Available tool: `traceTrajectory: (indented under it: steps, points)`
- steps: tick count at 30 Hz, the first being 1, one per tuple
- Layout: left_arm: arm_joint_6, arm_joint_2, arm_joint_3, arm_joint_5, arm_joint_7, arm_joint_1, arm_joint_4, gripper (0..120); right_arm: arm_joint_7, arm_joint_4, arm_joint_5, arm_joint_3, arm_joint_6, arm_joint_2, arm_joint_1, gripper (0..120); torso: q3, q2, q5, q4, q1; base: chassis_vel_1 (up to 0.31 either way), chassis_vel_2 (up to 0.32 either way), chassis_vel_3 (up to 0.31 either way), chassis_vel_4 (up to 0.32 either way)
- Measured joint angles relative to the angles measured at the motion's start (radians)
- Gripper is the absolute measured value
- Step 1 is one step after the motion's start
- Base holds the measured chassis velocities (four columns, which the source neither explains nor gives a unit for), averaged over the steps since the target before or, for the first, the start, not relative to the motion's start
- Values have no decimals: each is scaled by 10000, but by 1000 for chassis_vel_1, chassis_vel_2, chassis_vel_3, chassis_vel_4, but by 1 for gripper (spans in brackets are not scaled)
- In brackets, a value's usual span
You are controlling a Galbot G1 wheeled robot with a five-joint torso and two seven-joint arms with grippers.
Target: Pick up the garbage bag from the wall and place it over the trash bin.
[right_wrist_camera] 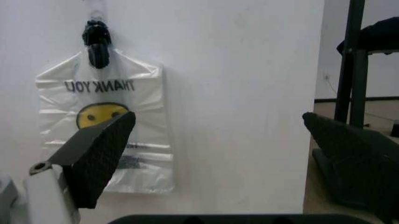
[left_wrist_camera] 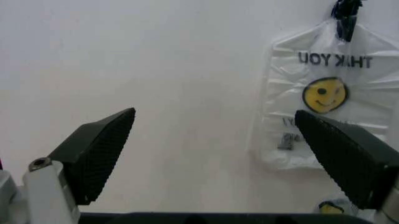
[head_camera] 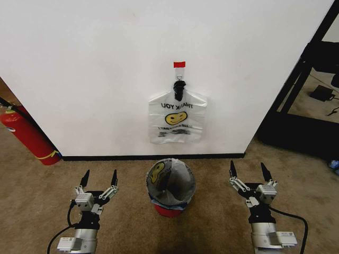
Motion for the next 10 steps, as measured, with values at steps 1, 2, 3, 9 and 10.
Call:
traceTrajectory:
  steps: [1,2,3,9,10]
  points:
    - [1,0,0,-1,0,0,0,100,0,0,0,0,0,-1,0,100,0,0,0,0,0,0,0,0,0]
    - [2,0,0,-2,0,0,0,100,0,0,1,-1,0,-1,0,100,0,0,0,0,0,0,0,0,0]
    - [4,0,0,-3,0,0,-1,100,0,0,2,-1,0,-2,0,100,0,0,0,0,0,0,0,0,0]
    - [8,0,-1,-7,-1,0,-3,100,0,1,5,-3,0,-5,0,100,0,0,0,0,0,0,0,0,0]
    - [10,0,-1,-7,-1,0,-3,100,0,1,5,-3,-1,-5,0,100,0,0,0,0,0,0,0,0,0]
